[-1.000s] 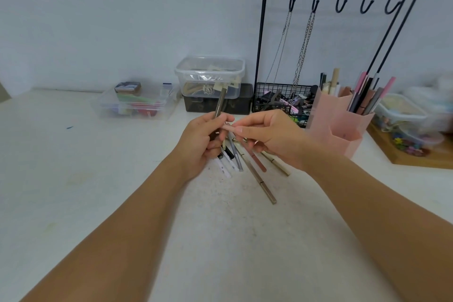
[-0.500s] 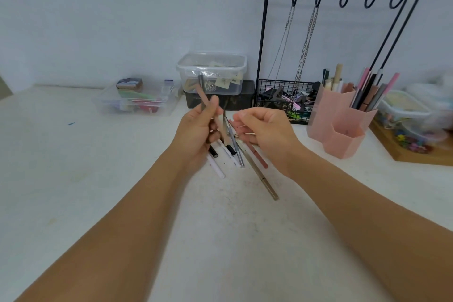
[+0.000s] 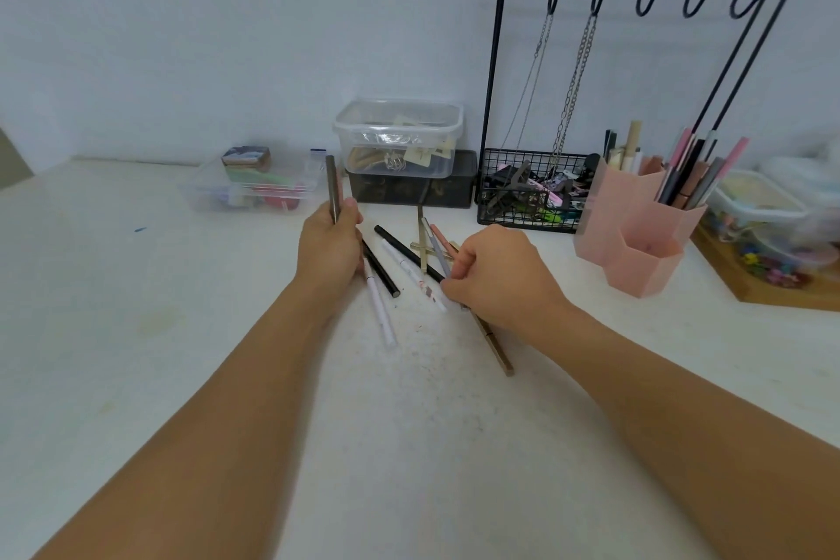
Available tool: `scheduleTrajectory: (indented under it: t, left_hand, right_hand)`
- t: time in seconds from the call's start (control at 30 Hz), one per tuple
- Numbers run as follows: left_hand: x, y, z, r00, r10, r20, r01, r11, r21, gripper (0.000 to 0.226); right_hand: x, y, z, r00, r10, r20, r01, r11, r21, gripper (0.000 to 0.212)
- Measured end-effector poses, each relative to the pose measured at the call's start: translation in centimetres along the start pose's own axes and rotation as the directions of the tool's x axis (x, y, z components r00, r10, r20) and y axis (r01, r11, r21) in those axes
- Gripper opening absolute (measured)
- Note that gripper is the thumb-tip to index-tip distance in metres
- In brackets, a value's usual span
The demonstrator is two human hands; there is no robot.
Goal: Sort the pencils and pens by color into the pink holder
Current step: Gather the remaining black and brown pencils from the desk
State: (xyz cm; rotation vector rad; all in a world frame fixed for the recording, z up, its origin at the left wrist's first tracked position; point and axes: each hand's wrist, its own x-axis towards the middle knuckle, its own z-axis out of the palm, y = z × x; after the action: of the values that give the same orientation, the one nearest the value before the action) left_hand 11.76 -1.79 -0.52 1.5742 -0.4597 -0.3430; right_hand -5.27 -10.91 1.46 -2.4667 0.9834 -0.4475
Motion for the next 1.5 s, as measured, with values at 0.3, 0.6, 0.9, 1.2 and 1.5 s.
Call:
scheduleTrajectory:
  t: [0.3, 0.6, 0.9, 1.2, 1.5]
  left_hand:
    - [-0.7, 0.1, 1.0, 0.975, -0.05, 0.216, 0.078, 0.989, -0.122, 0.028]
    - [-3.1, 1.5, 2.5, 0.967, -0.037, 0.25, 0.114, 0.947, -0.3, 0.044]
    - [-3.5, 1.8, 2.8, 0.964, -0.049, 0.26, 0.123, 0.953, -0.276, 0.033]
    - [-0.5, 1.2, 0.4, 0.995, -0.095, 0.036, 0.102, 0.938, -0.331, 0.044]
    - [-0.8, 0.8, 0.5, 0.991, -0.106, 0.08, 0.11, 0.993, -0.05, 0.033]
  right_hand:
    - [0.3, 0.5, 0.3, 0.996, 0.042, -0.079, -0.038, 0.998, 0.045, 0.02]
    - [-0.9, -1.9, -1.9, 0.998, 0.062, 0.011, -0.049, 0.645, 0.762, 0.012]
    - [-0.8, -1.3, 1.1, 0.998, -0.058, 0.035, 0.015, 0.697, 0.716, 0.01]
    - [-0.5, 0.2, 1.9, 0.943, -0.331, 0.024, 0.327, 0.914, -0.241, 0.036]
    - [-0.8, -0.9, 0.5, 0.981, -0.195, -0.002, 0.18, 0.912, -0.369, 0.026]
